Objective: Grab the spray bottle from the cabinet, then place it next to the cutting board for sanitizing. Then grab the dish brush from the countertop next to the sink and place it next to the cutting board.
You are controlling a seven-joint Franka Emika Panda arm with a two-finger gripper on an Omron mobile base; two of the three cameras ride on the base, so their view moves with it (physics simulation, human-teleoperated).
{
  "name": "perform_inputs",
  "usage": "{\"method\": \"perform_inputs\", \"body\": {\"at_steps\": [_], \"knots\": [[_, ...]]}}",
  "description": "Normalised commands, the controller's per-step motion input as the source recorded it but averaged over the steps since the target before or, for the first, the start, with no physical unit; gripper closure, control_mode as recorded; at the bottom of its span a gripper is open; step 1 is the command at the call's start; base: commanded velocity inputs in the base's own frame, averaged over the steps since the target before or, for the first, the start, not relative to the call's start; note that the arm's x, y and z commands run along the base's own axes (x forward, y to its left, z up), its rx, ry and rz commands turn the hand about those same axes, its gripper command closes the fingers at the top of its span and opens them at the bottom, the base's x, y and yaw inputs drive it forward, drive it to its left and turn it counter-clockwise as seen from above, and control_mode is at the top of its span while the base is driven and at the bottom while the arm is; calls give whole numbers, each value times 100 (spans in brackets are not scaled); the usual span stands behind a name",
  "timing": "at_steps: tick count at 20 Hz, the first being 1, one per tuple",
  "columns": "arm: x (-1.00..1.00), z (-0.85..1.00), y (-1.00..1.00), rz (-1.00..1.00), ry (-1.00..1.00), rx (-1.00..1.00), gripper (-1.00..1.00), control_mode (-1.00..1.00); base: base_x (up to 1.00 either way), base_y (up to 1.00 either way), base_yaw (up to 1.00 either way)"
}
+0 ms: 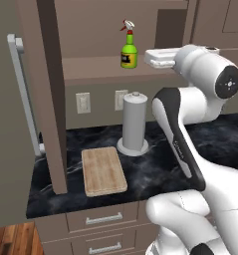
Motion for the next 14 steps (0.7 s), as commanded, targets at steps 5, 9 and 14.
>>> {"method": "perform_inputs", "body": {"at_steps": [5, 9, 14], "knots": [[49, -1, 0, 0, 10, -6, -100, -100, 0, 0, 0], [56, -6, 0, 0, 6, -5, -100, -100, 0, 0, 0], [52, -4, 0, 0, 5, -3, -100, -100, 0, 0, 0]]}}
